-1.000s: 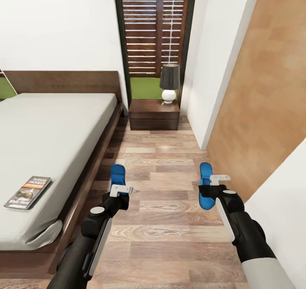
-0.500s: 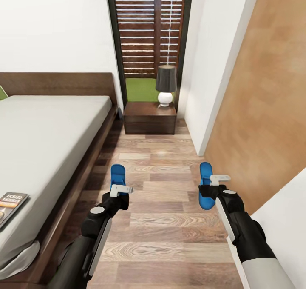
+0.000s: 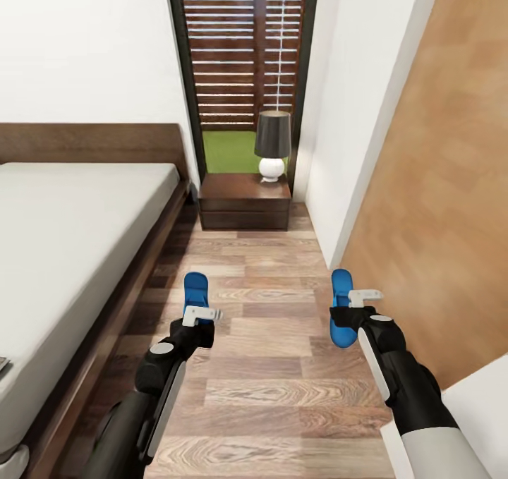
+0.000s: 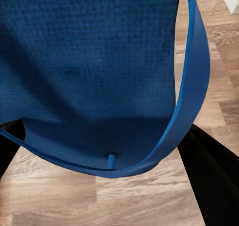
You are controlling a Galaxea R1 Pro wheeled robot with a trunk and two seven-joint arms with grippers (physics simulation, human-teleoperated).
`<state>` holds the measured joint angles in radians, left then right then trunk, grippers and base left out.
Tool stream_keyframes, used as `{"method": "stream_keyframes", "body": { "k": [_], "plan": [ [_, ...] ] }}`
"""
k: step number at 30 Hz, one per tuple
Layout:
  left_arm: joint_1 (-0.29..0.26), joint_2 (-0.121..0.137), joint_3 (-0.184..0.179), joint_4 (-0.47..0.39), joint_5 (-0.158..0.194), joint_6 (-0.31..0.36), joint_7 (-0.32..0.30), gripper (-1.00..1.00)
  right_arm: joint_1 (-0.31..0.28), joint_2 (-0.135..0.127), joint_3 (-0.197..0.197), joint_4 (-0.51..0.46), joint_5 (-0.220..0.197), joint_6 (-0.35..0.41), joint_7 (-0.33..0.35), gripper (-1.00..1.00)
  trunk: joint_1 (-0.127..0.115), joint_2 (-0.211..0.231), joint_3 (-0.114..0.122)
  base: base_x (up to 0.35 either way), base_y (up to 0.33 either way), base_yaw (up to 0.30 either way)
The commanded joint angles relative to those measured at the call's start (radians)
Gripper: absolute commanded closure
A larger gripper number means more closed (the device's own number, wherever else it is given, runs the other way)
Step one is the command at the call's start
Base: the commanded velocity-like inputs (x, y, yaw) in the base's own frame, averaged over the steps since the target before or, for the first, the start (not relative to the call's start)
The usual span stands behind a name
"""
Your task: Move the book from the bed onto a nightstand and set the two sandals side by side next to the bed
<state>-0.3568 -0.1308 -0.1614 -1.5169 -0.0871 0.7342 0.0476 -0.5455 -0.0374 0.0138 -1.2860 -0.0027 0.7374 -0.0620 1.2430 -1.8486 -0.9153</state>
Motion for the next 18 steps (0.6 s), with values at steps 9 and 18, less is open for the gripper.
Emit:
{"method": "stream_keyframes", "body": {
  "k": [9, 18],
  "plan": [
    [-0.001, 0.000, -0.001, -0.002, -0.009, 0.004, 0.000, 1.00, -0.001, -0.001, 0.002, -0.001, 0.000, 0.005, -0.004, 1.00, 0.001, 0.000, -0.001, 0.338, 0.000, 0.000],
    [-0.001, 0.000, -0.001, -0.002, -0.011, 0.004, 0.000, 1.00, -0.001, -0.001, 0.002, -0.001, 0.000, 0.005, -0.004, 1.00, 0.001, 0.000, -0.001, 0.339, 0.000, 0.005]
  ]
}}
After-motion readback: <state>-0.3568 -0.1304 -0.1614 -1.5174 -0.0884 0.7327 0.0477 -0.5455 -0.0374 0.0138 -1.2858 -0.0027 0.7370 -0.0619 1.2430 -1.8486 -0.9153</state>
